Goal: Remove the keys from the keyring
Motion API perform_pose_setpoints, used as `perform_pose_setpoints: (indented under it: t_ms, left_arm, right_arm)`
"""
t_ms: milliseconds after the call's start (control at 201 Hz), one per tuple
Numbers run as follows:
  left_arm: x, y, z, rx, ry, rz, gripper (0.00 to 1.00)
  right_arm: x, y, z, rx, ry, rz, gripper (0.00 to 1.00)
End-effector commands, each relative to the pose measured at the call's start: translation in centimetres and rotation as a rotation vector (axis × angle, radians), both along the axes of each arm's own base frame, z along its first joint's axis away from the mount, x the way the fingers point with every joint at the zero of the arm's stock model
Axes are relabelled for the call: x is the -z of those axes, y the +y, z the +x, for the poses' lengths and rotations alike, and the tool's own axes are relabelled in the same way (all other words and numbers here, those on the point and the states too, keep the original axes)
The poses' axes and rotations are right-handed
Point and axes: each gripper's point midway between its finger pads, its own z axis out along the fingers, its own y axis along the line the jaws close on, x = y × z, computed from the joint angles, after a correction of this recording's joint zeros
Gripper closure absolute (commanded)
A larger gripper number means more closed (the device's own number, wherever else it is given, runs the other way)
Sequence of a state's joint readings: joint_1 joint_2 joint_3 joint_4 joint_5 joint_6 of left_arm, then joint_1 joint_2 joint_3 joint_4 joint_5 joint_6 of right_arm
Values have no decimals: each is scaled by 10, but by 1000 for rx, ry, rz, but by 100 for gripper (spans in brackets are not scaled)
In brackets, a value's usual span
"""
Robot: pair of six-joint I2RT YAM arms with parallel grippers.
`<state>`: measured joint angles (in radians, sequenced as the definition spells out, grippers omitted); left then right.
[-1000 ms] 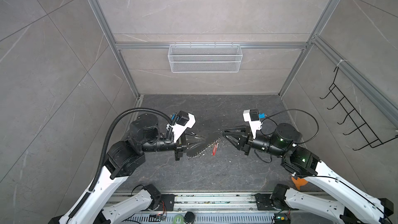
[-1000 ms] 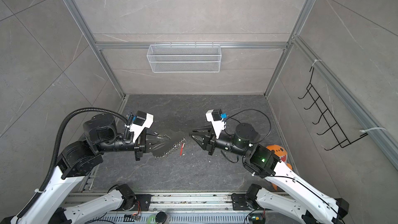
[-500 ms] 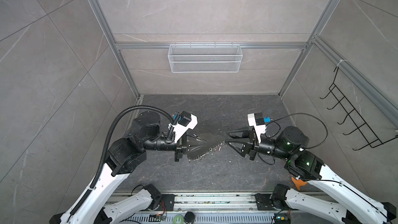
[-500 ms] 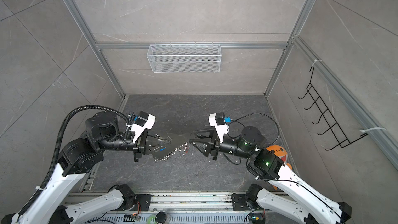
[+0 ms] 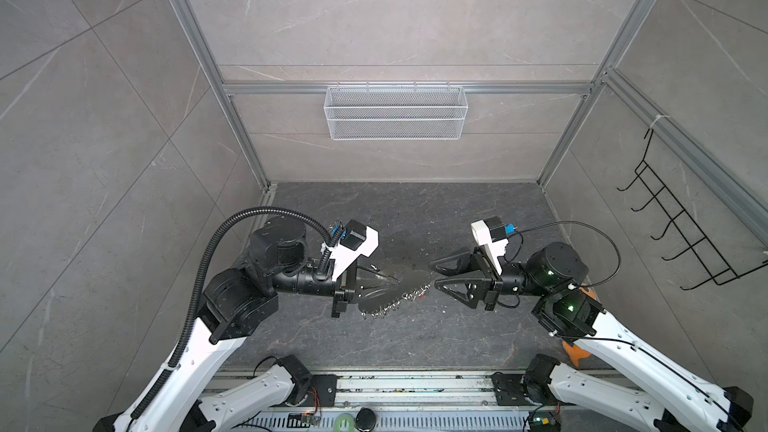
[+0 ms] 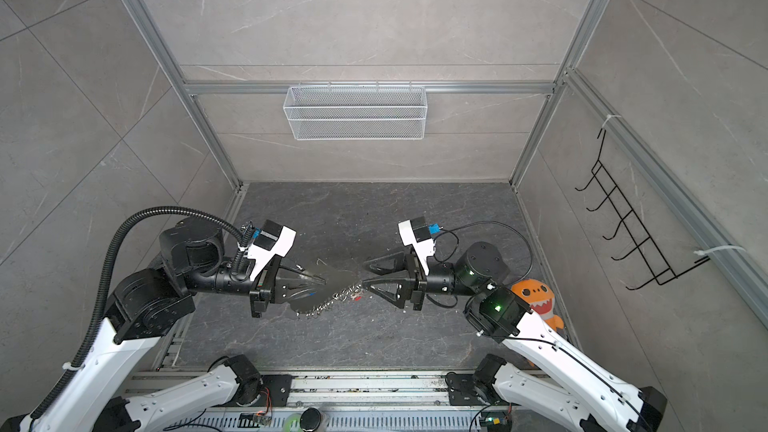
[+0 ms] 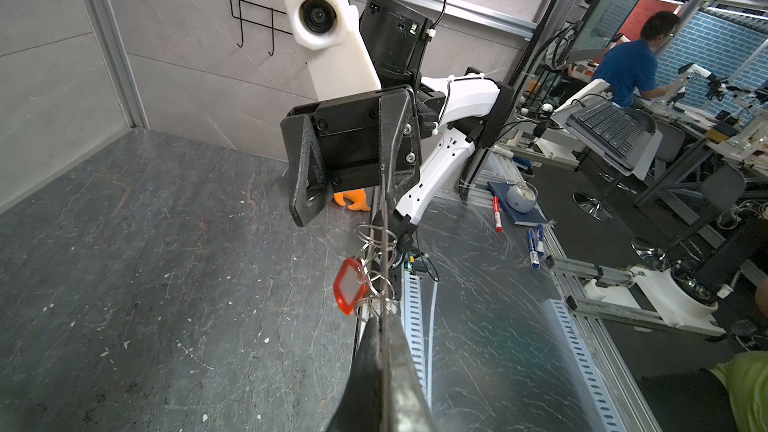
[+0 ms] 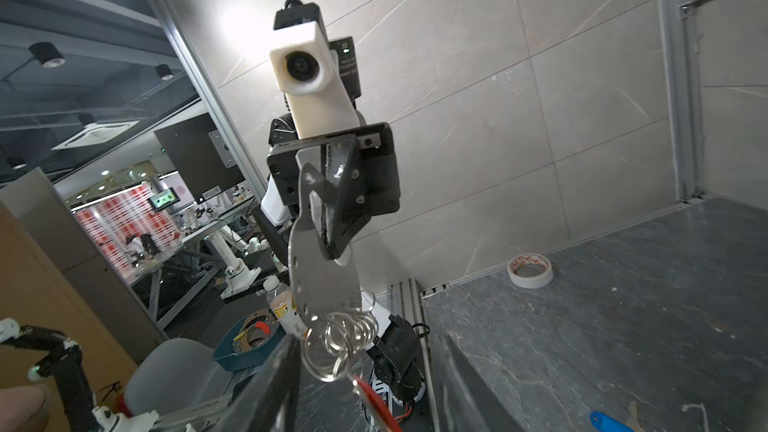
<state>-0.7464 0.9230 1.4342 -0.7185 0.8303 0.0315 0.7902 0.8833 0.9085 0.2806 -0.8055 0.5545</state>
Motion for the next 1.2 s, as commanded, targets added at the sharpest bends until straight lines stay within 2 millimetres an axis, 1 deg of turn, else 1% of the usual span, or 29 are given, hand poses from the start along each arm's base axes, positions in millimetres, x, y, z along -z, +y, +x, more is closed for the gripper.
perform_pose_setpoints:
  t_ms: [0,115,229,468,643,772,917,1191]
  left_arm:
    - [-23,6,-15,53,-79,-68,100]
    - [-24,7,-16,56,-83,-73,100]
    - [-24,7,-15,48,-86,-74,100]
    - [-23,7,-11,22,-95,-72,100]
    - [-23,7,-11,25,-92,-71,100]
    - [-22,6,-10,24,-89,-69,100]
    - [-21,6,-9,21,-85,-66,100]
    - [-18,5,-7,12,-84,-60,100]
  right_arm:
    - [-9,0,-14,-101,-10,34,46]
    - [-7,3,-13,-123,9,26,46]
    - [-8,5,-15,-147,17,32,47]
    - [-8,8,-17,-188,33,28,55]
    - [-7,11,-17,-191,34,15,56]
    - [-7,13,-19,-197,28,7,61]
    - [-8,13,-21,-200,24,5,68]
    - [-8,14,-24,-200,14,-5,80]
